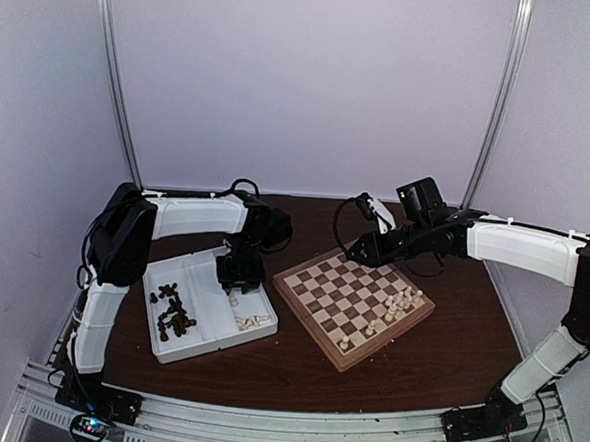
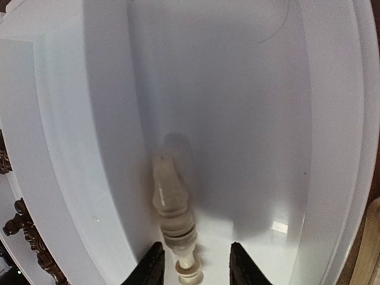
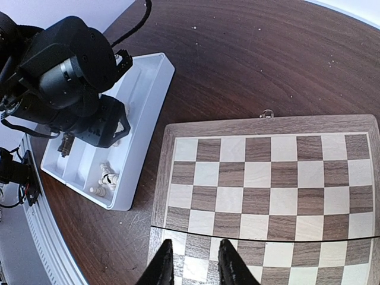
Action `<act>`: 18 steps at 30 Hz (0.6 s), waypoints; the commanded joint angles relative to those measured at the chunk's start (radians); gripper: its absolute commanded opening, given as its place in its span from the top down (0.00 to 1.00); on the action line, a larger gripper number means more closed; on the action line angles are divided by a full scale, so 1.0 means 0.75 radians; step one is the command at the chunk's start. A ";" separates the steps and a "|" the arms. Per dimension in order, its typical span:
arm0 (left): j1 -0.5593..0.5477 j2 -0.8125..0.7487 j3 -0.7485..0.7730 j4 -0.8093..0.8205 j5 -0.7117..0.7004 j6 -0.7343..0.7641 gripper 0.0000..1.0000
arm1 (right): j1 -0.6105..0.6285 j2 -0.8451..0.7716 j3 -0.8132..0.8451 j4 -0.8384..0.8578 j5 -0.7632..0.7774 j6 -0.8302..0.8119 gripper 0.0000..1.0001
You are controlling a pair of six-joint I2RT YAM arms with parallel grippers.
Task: Set up the chess pieces on the board
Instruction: Pick up the chess piece from the storage box.
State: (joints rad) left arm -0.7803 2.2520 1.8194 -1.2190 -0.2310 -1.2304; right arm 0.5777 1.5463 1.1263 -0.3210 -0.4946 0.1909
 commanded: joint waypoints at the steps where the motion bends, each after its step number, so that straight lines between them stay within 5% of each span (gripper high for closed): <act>1: 0.018 0.021 -0.029 0.044 0.019 -0.041 0.63 | -0.013 -0.035 -0.009 0.025 -0.019 0.015 0.74; 8: 0.022 0.021 -0.047 0.084 0.019 -0.037 0.68 | -0.012 -0.030 -0.001 0.022 -0.027 0.019 0.74; 18: 0.022 -0.019 -0.070 0.196 0.062 0.048 0.89 | -0.013 -0.027 0.019 -0.002 -0.026 0.015 0.74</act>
State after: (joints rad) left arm -0.7712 2.2513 1.7866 -1.1378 -0.2058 -1.2243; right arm 0.5755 1.5463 1.1263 -0.3214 -0.5014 0.1913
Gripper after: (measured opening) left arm 0.135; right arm 0.262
